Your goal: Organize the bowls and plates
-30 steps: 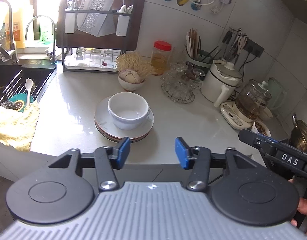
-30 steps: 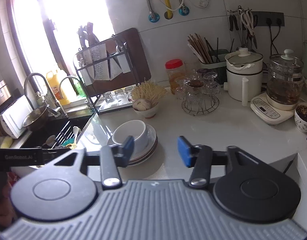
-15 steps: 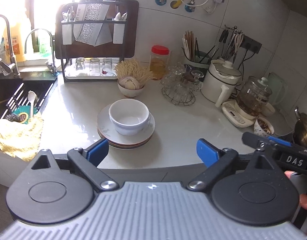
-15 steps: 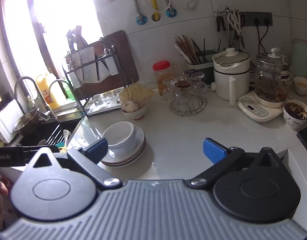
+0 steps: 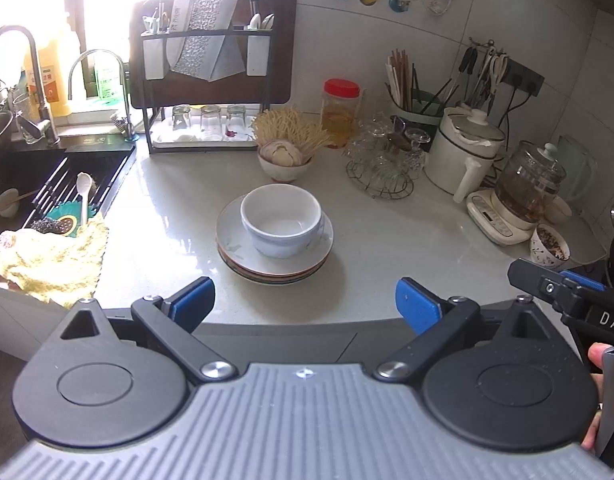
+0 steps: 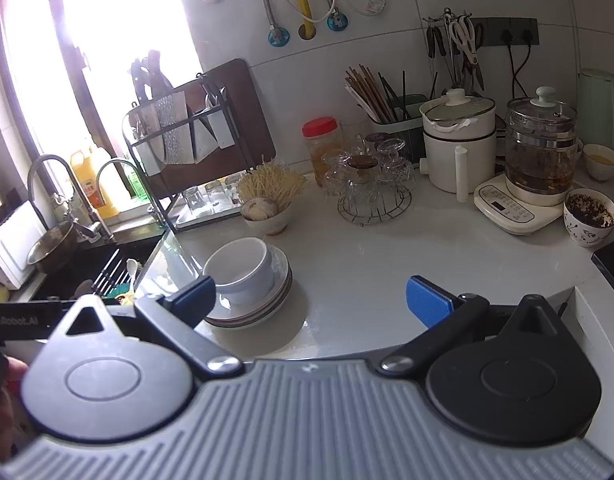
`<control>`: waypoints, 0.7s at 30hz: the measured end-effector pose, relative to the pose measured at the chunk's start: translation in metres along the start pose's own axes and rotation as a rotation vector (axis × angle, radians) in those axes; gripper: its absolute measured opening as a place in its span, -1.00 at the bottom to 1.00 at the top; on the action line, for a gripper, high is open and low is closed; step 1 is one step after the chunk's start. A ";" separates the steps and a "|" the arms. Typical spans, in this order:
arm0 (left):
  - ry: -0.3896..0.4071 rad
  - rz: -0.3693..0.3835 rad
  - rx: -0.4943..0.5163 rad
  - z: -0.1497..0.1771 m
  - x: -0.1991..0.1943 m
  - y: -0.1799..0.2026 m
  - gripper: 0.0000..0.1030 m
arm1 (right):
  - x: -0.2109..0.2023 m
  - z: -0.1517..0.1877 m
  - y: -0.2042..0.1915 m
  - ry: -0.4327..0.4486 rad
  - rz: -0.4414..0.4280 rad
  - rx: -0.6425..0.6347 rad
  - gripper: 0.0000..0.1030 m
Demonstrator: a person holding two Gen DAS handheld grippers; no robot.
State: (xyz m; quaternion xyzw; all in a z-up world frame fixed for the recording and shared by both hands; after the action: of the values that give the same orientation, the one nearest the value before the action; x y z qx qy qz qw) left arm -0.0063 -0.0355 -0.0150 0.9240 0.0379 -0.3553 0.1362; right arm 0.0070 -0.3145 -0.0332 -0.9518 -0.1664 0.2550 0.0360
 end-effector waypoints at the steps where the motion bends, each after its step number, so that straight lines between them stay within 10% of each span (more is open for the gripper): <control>1: 0.001 -0.002 -0.001 0.000 -0.001 -0.001 0.92 | 0.000 0.000 -0.001 0.000 -0.001 -0.004 1.00; 21: -0.009 -0.031 0.019 0.008 -0.007 -0.002 0.92 | -0.008 0.004 -0.008 0.009 -0.016 -0.037 1.00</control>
State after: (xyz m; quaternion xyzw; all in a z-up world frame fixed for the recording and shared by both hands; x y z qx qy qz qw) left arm -0.0169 -0.0357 -0.0166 0.9229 0.0483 -0.3619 0.1221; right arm -0.0041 -0.3097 -0.0318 -0.9522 -0.1784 0.2471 0.0211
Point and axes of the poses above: each gripper's, at about its wrist camera, not at the fingertips, and x roughly the way its jaws point, y to its right, z to its underside, the point moved 1 cm from there along x, roughly the way its jaws point, and after that the axes turned 7 degrees about -x, right-handed, at the moved point
